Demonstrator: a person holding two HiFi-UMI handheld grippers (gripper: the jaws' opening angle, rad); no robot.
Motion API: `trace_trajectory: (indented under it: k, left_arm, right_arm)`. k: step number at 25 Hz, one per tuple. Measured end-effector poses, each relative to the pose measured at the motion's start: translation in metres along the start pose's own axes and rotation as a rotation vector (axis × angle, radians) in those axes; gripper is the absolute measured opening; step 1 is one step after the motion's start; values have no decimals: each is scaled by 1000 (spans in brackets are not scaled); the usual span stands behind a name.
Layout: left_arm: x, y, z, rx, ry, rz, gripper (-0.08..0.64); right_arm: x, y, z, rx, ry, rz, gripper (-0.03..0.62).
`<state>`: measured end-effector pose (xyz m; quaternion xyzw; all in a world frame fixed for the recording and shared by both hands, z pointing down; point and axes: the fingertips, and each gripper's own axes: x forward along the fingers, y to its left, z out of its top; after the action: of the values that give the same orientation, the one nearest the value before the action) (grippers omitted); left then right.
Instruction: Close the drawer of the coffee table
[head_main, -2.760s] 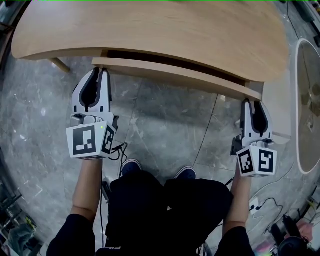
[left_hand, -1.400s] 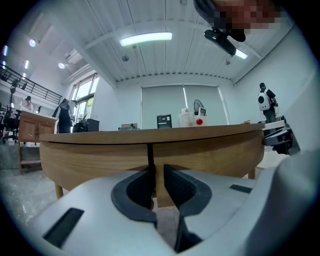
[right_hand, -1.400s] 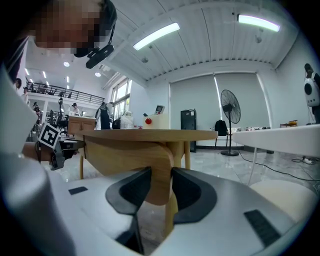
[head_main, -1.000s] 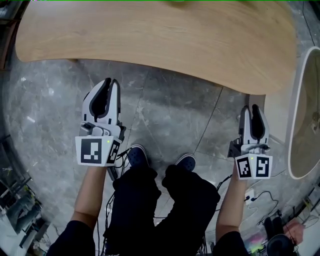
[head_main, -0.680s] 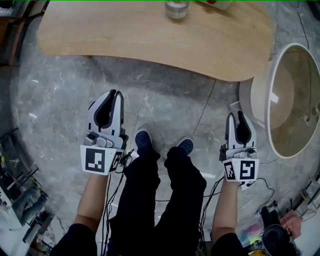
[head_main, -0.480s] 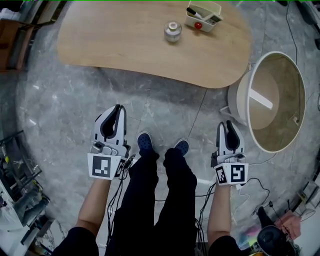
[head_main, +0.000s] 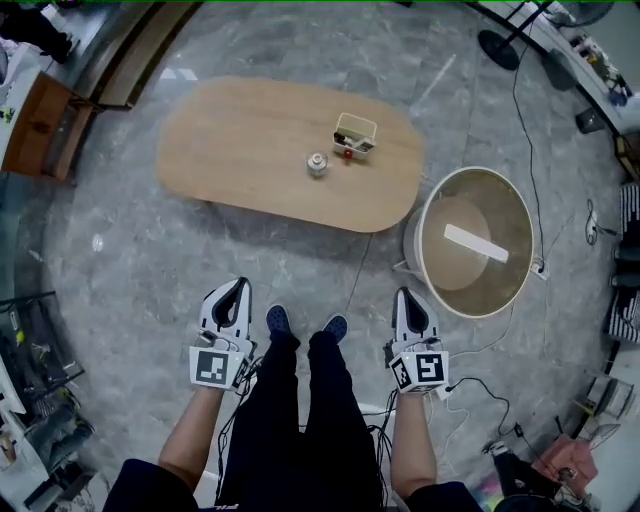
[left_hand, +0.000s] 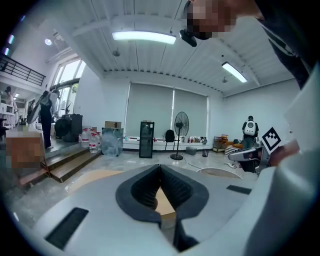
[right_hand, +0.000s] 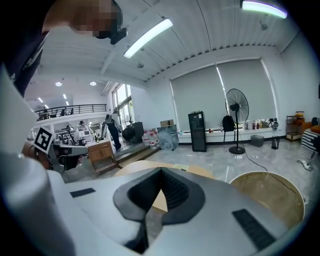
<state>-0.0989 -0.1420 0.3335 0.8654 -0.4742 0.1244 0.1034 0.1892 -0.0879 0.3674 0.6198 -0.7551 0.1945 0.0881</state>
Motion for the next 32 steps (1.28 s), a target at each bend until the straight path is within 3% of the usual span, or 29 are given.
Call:
trace_trajectory:
  k: [8,14,25,32]
  left_arm:
    - [-37,-18,104,-12,-38,-6,26]
    - [-65,-35,156,-6,-75,-12,26]
    - [-73,-37,192,-27,-142,22,26]
    - [-77,-18,203,-19,-159,18,26]
  right_arm:
    - [-45,28,97,-17,-9,34,28]
    - [-78,50,141,-25,-13,39,28]
    - [-100,41,184,-44,-92,16,28]
    - [-94,66,193,-19,-120,22,28]
